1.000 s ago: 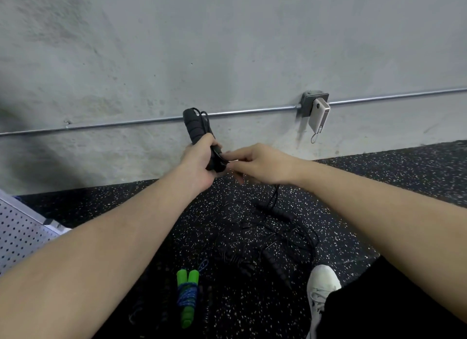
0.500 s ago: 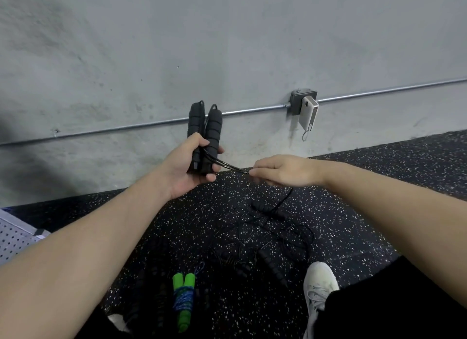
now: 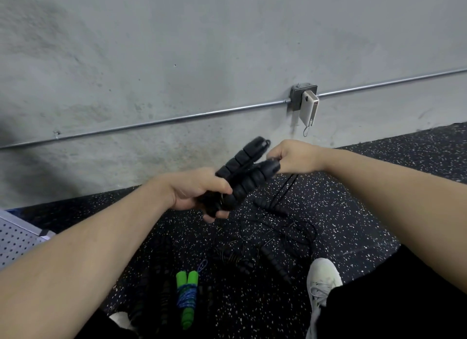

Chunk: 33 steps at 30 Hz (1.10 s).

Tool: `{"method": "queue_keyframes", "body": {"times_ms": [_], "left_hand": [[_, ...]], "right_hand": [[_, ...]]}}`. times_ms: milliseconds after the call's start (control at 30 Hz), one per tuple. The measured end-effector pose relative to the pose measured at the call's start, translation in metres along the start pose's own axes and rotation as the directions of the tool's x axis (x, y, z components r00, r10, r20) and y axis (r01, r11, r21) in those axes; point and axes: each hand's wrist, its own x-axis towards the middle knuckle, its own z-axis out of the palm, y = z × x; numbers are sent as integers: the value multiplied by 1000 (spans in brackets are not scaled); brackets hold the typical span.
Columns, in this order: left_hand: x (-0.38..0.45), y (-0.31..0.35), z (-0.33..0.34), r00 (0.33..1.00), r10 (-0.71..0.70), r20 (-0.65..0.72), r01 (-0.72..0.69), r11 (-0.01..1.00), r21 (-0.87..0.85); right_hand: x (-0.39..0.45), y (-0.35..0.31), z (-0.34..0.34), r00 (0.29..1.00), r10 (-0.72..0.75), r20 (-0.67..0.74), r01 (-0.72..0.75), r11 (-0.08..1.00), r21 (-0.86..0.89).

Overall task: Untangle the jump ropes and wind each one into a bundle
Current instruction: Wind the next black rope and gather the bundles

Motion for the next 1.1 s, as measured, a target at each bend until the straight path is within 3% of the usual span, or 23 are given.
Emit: {"method": "queue_keyframes", "body": {"times_ms": [133, 267, 500, 600, 800, 933, 1100], "left_hand": [[9, -6, 10, 989, -145, 41, 126, 945, 302], [18, -13, 14, 972, -219, -82, 232, 869, 437], [26, -31, -2, 898, -265, -352, 406, 809, 426], [23, -40, -16, 863, -241, -444, 415, 840, 349], [8, -41, -38, 774, -156, -614, 124, 988, -95], [-2, -39, -44, 704, -62, -707, -149, 961, -232], [-14, -33, -39, 680, 4, -733, -304, 911, -278]], "right_hand": [[6, -6, -2, 999, 47, -14, -48, 997, -57], [20, -29, 11, 997, 21, -68, -31, 987, -159], [32, -68, 29, 997, -50, -51, 41, 985, -166], [35, -88, 42, 993, -114, 9, 113, 965, -237], [34, -104, 48, 998, -59, 10, 60, 989, -137], [37, -106, 52, 1000, -18, 9, 18, 1000, -2], [45, -109, 60, 999, 29, 25, -34, 978, 207]]}}
